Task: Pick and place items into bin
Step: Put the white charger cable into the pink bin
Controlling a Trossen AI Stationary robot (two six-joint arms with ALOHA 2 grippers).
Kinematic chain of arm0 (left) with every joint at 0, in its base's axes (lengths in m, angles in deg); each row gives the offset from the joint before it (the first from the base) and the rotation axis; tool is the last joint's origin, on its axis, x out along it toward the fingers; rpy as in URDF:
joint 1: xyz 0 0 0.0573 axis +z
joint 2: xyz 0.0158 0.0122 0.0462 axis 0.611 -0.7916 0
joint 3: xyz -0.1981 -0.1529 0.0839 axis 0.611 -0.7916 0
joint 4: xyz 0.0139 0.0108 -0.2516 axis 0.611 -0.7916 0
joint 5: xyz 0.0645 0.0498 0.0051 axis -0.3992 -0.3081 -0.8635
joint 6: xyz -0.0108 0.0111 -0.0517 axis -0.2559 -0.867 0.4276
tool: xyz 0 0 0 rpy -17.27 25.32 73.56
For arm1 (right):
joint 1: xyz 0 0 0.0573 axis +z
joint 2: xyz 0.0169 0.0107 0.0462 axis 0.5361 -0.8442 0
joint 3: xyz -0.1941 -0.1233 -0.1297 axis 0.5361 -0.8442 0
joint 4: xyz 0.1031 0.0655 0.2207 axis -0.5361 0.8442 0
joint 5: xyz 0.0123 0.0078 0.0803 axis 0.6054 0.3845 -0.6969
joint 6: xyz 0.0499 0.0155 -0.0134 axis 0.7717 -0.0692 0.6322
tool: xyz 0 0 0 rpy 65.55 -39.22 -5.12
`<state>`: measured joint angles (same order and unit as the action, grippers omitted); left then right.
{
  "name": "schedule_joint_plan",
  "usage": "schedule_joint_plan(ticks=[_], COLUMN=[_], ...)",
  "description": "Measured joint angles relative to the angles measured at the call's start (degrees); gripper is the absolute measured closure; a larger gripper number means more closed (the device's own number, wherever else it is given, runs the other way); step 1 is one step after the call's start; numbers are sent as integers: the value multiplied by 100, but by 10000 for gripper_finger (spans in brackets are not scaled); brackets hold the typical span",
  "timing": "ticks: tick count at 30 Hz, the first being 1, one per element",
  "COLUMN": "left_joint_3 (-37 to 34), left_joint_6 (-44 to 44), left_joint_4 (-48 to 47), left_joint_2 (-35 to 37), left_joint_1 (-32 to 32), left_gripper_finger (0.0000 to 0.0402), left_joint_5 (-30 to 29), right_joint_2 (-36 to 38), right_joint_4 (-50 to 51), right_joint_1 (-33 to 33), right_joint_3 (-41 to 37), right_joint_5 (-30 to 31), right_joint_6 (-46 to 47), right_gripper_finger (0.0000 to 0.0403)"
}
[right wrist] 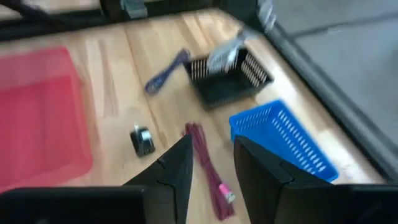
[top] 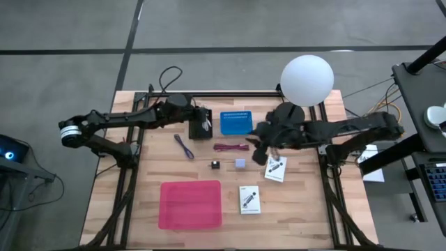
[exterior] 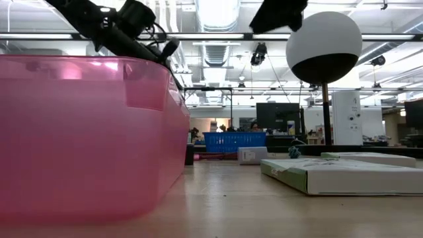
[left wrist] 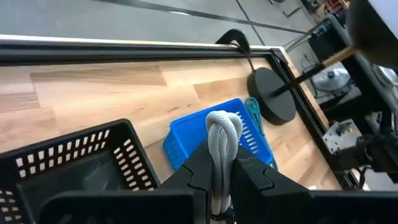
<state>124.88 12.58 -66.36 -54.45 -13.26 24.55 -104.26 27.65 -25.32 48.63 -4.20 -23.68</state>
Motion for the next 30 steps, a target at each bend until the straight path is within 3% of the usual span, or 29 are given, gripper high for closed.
schedule_joint_plan(ticks=[7, 14, 20, 30], left_joint_3=[-7, -9, -9, -20], left_joint_6=[72, 79, 45, 7], left_joint_4=[-280, -713, -714, -716], left_joint_2=[-176, -191, -232, -272], left_joint_1=[-2, 0, 2, 9], left_gripper_finger=[388, 388, 388, 388], left_joint_5=[-210, -539, -927, -990], right_joint_2=[1003, 1400, 1354, 1202], right_joint_4=[-2125, -3803, -4050, -4239], right_joint_1=[-4, -2, 1, 0], right_joint_3=[-1182, -2311, -2687, -2675], right_joint_5=[43, 43, 46, 46], right_joint_6=[-429, -250, -15, 81], right_gripper_finger=[322, 332, 330, 325])
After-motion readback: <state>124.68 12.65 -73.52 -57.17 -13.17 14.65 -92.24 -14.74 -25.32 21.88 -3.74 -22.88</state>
